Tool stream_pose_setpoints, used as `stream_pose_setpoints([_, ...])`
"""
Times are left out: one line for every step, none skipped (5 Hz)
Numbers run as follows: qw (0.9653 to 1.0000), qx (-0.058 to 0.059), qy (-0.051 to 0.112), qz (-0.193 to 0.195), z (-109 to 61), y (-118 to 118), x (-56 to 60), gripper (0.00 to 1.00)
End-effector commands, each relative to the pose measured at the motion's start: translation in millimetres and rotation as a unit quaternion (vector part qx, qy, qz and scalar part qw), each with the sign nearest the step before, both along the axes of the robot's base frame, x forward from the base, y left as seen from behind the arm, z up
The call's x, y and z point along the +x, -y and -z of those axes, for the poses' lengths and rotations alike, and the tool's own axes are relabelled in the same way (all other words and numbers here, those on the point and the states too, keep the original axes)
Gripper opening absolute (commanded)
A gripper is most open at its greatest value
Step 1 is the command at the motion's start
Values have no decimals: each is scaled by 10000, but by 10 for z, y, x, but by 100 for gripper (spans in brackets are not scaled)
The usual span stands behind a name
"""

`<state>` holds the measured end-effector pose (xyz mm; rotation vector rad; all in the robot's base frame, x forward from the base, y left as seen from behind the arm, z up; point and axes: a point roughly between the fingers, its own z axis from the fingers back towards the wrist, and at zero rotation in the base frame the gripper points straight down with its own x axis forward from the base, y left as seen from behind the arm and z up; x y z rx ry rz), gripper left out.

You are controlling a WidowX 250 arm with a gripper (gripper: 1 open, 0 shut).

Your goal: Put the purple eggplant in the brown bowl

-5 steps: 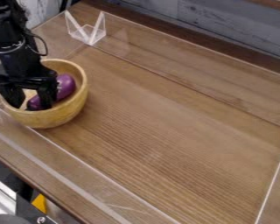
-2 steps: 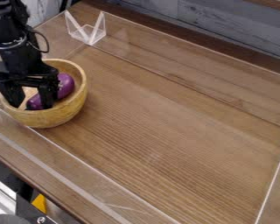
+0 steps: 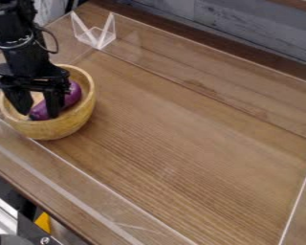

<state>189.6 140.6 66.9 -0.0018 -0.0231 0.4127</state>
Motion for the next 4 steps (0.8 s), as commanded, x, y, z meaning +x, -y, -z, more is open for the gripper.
stream_pose_setpoints([9993,226,278,-56,-245,-19,112,100])
stream_pose_setpoints([9992,204,300,174,-225,-14,99,100])
stream_pose_setpoints([9986,192,307,397,-186,-28,80,100])
stream_pose_setpoints([9992,192,305,194,-168,-60,157,100])
